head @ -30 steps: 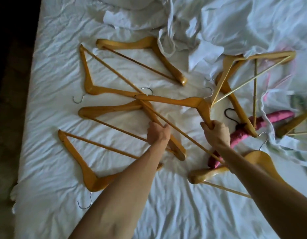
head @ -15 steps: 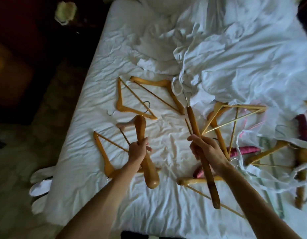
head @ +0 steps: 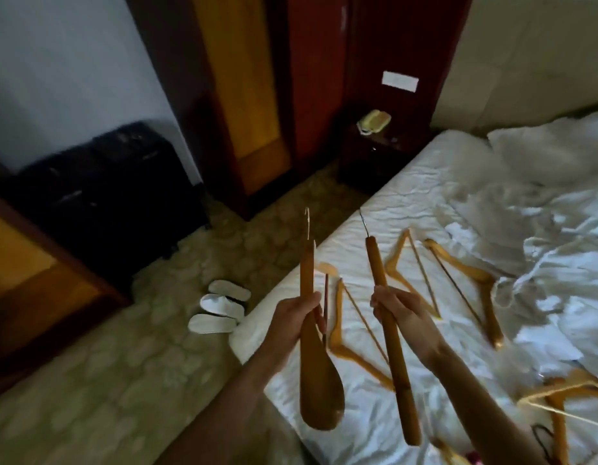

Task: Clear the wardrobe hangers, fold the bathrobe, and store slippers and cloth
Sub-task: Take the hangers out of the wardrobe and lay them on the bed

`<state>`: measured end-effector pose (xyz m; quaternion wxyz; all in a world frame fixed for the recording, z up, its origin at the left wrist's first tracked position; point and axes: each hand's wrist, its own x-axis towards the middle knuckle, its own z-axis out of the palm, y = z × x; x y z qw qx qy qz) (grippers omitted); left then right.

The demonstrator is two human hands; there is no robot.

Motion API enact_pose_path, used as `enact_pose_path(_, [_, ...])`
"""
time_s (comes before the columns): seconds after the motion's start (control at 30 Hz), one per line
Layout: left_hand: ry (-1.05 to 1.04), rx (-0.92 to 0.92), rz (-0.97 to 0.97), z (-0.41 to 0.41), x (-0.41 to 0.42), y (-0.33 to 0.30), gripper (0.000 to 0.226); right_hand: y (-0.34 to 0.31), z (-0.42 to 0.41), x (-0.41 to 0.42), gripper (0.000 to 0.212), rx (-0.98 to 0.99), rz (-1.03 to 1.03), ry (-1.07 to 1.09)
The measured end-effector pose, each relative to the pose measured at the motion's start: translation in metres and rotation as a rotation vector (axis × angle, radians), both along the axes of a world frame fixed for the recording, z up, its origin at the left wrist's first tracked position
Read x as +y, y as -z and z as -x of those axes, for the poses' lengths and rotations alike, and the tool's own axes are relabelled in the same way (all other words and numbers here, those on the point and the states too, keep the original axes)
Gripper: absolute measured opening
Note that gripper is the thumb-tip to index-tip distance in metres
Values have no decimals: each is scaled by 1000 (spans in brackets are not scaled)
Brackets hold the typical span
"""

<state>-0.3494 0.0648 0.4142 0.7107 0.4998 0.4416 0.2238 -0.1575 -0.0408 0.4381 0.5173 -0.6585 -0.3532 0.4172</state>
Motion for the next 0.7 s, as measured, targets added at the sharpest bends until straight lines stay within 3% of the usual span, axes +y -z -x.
enact_pose_path(0.1, [-84,-43,-132,87,23,-30,37,-22,77,53,50,5,-29,-141])
enact_pose_path(0.23, [-207,-53,-250,214,54,-64,35,-53,200,115,71,18,-116,-317])
enact_pose_path(0.33, [-289,-42,-323,308,74,-87,39,-68,296,153,65,29,-162,-407])
enact_pose_path(0.5, [-451,-21,-392,439,99,-111,40,-78,439,203,33,64,-159,-530])
enact_pose_path(0.7, [-602,26,-411,549,138,-107,50,-70,560,278,36,84,-172,-703])
